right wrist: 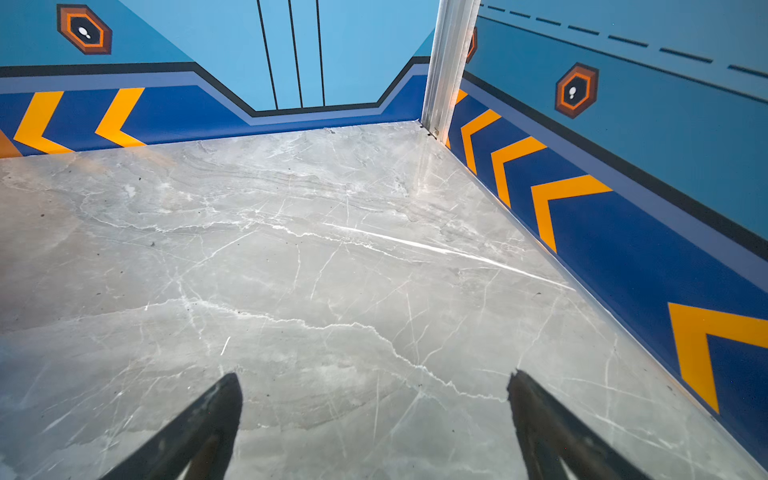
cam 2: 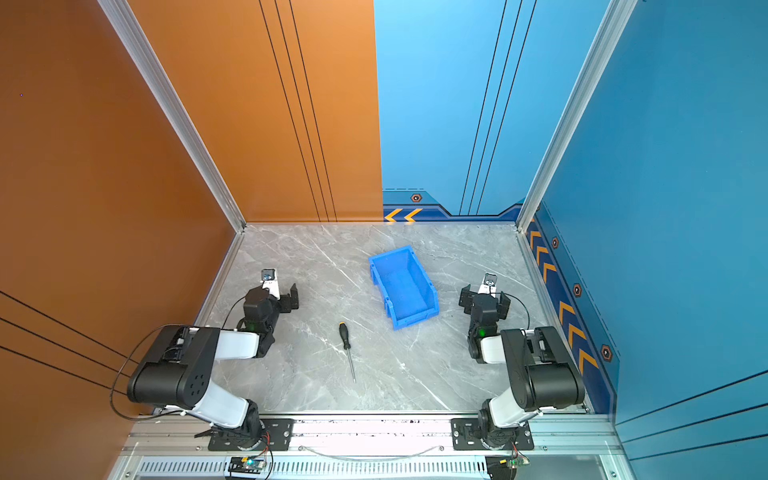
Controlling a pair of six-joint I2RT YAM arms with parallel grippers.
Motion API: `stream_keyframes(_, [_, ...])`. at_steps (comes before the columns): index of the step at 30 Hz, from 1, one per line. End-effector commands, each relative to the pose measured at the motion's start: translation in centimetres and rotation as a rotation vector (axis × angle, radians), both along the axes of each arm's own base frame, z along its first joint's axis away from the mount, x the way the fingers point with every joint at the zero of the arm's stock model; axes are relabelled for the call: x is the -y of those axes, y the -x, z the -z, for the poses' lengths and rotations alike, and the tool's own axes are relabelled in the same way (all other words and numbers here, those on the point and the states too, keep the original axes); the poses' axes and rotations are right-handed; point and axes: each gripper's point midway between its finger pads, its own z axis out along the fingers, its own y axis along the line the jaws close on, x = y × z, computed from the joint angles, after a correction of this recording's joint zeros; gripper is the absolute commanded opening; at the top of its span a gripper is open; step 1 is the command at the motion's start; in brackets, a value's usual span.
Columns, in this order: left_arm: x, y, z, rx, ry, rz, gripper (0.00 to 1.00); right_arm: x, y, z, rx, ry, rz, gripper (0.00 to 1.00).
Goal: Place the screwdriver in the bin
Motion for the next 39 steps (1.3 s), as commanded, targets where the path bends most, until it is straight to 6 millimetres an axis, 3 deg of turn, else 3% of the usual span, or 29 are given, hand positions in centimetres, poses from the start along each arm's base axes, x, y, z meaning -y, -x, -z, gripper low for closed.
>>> stream_keyframes(1, [-0.19, 0.43, 0.25, 0.002, -0.030, -0.023, 0.98, -0.01, -0.47, -0.51, 0.022, -0.017, 0.004, 1.00])
stream_keyframes(39, [-0.77, 0.13, 0.47, -0.011, 0.008, -0.021, 0.98, 0.00, -0.49, -0.49, 0.021, -0.016, 0.004, 1.00])
